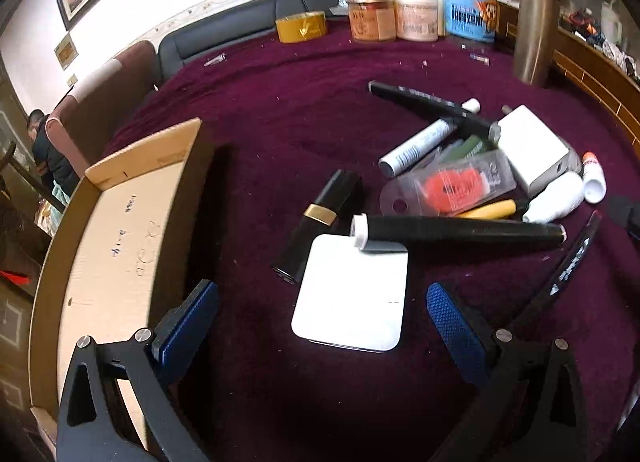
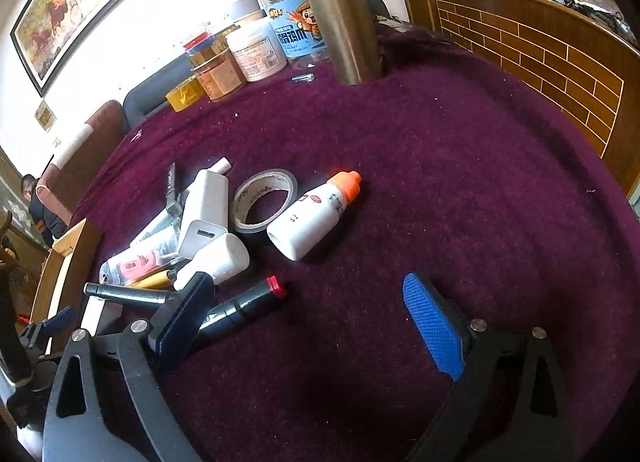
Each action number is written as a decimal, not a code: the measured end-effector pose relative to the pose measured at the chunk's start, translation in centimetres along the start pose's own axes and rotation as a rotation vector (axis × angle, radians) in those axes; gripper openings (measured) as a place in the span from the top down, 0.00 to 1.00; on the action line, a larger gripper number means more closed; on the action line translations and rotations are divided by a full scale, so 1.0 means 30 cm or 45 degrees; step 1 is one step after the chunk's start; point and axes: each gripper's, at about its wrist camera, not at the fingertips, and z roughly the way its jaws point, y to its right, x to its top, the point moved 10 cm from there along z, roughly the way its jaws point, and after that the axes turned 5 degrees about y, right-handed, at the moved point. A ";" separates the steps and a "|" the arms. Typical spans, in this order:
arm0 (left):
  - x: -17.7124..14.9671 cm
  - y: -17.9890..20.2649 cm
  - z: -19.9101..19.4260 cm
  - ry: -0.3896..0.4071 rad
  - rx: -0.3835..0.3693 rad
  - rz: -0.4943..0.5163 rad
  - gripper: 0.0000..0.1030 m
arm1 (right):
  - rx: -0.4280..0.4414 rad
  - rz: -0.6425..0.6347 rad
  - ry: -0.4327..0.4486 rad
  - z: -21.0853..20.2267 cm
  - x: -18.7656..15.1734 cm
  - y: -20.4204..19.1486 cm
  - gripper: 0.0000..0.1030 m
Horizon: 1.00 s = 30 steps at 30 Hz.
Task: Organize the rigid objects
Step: 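Grasp the white square charger with the left tool, then carry the charger into the cardboard box with the left tool while the right tool places a black marker there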
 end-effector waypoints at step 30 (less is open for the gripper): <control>-0.058 -0.153 -0.315 0.151 -0.380 -0.353 0.62 | 0.023 -0.238 -0.035 -0.061 0.079 -0.161 0.06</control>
